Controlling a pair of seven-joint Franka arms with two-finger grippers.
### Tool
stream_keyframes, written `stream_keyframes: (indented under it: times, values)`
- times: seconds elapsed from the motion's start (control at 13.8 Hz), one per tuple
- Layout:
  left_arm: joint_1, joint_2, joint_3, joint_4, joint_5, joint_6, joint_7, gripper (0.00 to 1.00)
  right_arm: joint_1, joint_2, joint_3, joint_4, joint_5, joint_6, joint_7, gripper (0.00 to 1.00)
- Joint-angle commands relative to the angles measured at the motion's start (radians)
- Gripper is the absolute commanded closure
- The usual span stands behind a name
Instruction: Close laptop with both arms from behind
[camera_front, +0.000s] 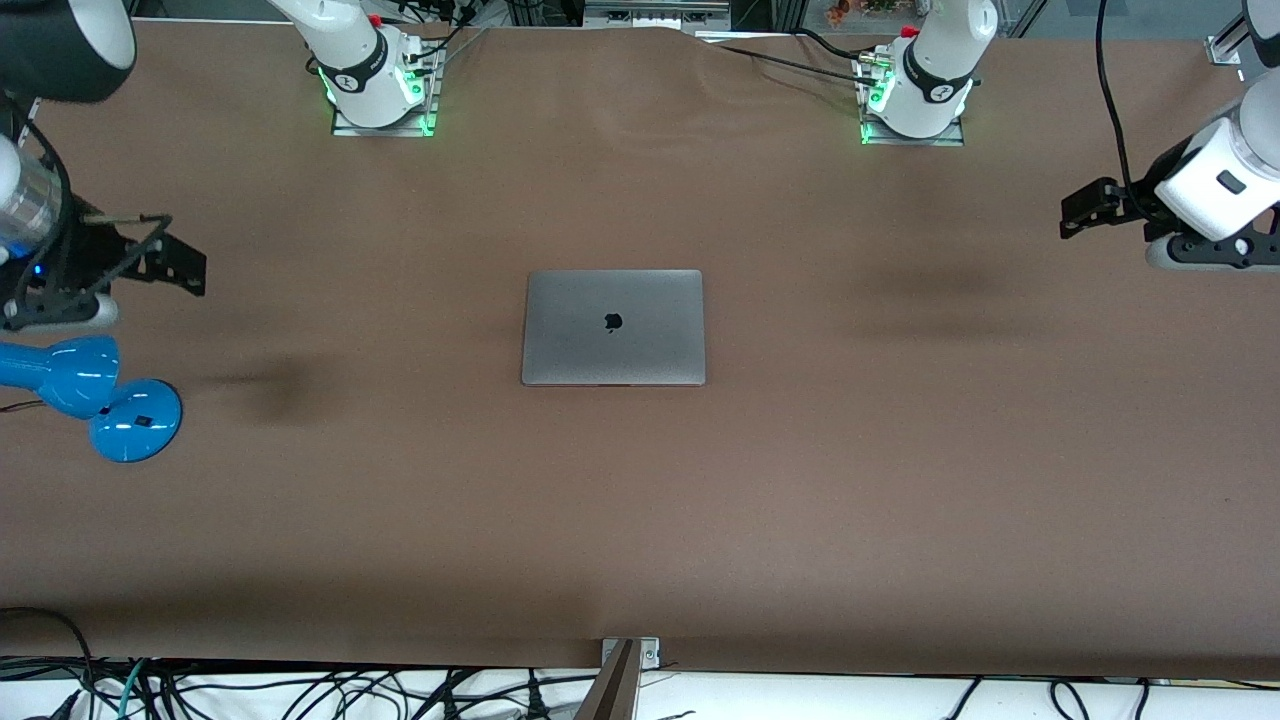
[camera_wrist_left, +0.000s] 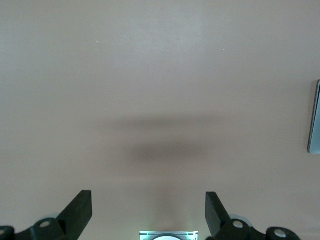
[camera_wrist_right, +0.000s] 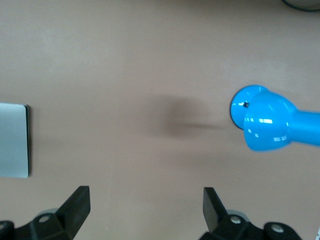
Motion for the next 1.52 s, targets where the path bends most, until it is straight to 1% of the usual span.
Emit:
stream_keyframes:
  times: [0.0, 0.14, 0.22, 0.29, 0.36, 0.43, 0.51, 0.94, 1.09, 1.45]
  values:
    - [-0.025, -0.014, -0.017, 0.001, 0.018, -0.015, -0.023, 0.0, -0.003, -0.16, -0.012, -0.16, 0.019, 0.029, 0.006, 0.0]
    - [-0.028, -0.009, -0.014, 0.011, 0.012, -0.011, -0.021, 0.0, 0.0, -0.182, -0.032, -0.177, 0.024, 0.014, 0.006, 0.0]
    - [-0.041, 0.009, -0.008, 0.018, 0.006, -0.006, -0.015, 0.0, 0.0, -0.183, -0.035, -0.182, 0.039, 0.012, 0.009, 0.0]
    - [-0.057, 0.015, -0.005, 0.018, 0.007, -0.006, -0.014, 0.0, -0.004, -0.191, -0.052, -0.199, 0.064, 0.023, 0.023, 0.0]
    - [-0.08, 0.015, 0.0, 0.018, 0.007, -0.006, -0.021, 0.0, -0.003, -0.197, -0.084, -0.207, 0.105, 0.027, 0.036, 0.0]
    - [-0.112, 0.015, 0.026, 0.018, 0.01, -0.008, -0.024, 0.0, -0.003, -0.197, -0.096, -0.21, 0.122, 0.026, 0.038, 0.0]
    - [-0.127, 0.014, 0.044, 0.019, 0.01, -0.008, -0.025, 0.0, 0.0, -0.197, -0.096, -0.213, 0.122, 0.026, 0.038, 0.0]
    - [-0.123, 0.02, 0.038, 0.048, 0.017, -0.006, -0.023, 0.0, 0.003, -0.167, -0.09, -0.199, 0.121, 0.029, 0.038, 0.0]
    - [-0.118, 0.023, 0.043, 0.108, 0.009, -0.014, -0.014, 0.0, 0.005, -0.167, -0.089, -0.199, 0.121, 0.031, 0.038, 0.0]
    - [-0.103, 0.024, 0.047, 0.179, 0.001, -0.028, -0.034, 0.0, 0.005, -0.167, -0.089, -0.199, 0.121, 0.031, 0.038, 0.0]
